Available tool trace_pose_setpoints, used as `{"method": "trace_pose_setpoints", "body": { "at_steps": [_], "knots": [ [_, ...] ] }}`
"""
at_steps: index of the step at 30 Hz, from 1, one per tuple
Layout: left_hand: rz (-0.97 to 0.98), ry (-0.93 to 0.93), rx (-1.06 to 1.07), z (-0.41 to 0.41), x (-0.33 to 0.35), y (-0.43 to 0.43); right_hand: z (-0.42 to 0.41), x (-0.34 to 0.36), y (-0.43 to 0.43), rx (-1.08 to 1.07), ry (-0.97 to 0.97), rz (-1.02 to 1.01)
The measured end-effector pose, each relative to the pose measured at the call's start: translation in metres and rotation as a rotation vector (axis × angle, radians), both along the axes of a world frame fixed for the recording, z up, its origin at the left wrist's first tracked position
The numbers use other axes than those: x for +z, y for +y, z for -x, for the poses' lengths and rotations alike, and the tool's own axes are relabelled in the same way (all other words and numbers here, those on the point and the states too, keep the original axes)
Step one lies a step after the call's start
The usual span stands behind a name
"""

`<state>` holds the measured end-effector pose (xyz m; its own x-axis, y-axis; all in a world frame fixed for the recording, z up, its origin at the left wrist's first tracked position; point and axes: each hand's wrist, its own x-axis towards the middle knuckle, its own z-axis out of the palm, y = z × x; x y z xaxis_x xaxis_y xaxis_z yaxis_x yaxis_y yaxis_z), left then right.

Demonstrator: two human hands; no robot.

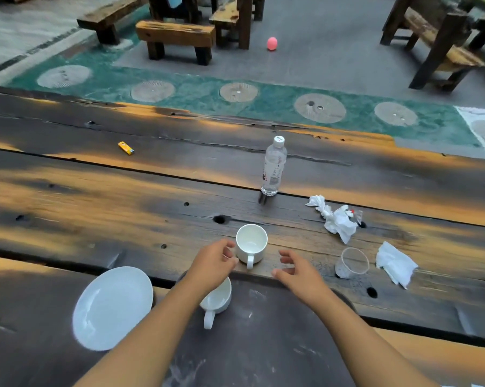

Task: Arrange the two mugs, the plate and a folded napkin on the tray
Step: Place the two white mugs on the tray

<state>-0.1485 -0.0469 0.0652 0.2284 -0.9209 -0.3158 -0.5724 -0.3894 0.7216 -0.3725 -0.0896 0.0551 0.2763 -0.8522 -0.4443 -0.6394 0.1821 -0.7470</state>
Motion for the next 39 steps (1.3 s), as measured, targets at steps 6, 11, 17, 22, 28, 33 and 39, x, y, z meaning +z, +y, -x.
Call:
{"method": "trace_pose_setpoints", "body": {
  "at_steps": [6, 11, 17, 22, 28, 33, 39],
  "knots": [
    [0.011, 0.046, -0.036, -0.029, -0.017, -0.038, -0.013, -0.028, -0.032, -0.048, 0.006, -0.068],
    [-0.03, 0.071, -0.093, -0.041, -0.041, -0.052, -0.021, -0.052, -0.045, -0.057, 0.015, -0.102],
    [-0.134, 0.163, -0.21, -0.043, -0.066, -0.062, -0.035, -0.07, -0.053, -0.034, -0.08, -0.13],
    [-0.13, 0.258, -0.272, -0.034, -0.079, -0.071, -0.038, -0.076, -0.058, -0.019, -0.169, -0.12],
    [-0.116, 0.259, -0.284, -0.029, -0.084, -0.074, -0.042, -0.074, -0.059, 0.026, -0.24, -0.082],
    [-0.121, 0.224, -0.286, -0.026, -0.08, -0.076, -0.044, -0.07, -0.06, 0.023, -0.268, -0.072],
    [-0.066, 0.171, -0.288, -0.017, -0.069, -0.079, -0.038, -0.061, -0.063, 0.019, -0.289, -0.034]
  ]
}}
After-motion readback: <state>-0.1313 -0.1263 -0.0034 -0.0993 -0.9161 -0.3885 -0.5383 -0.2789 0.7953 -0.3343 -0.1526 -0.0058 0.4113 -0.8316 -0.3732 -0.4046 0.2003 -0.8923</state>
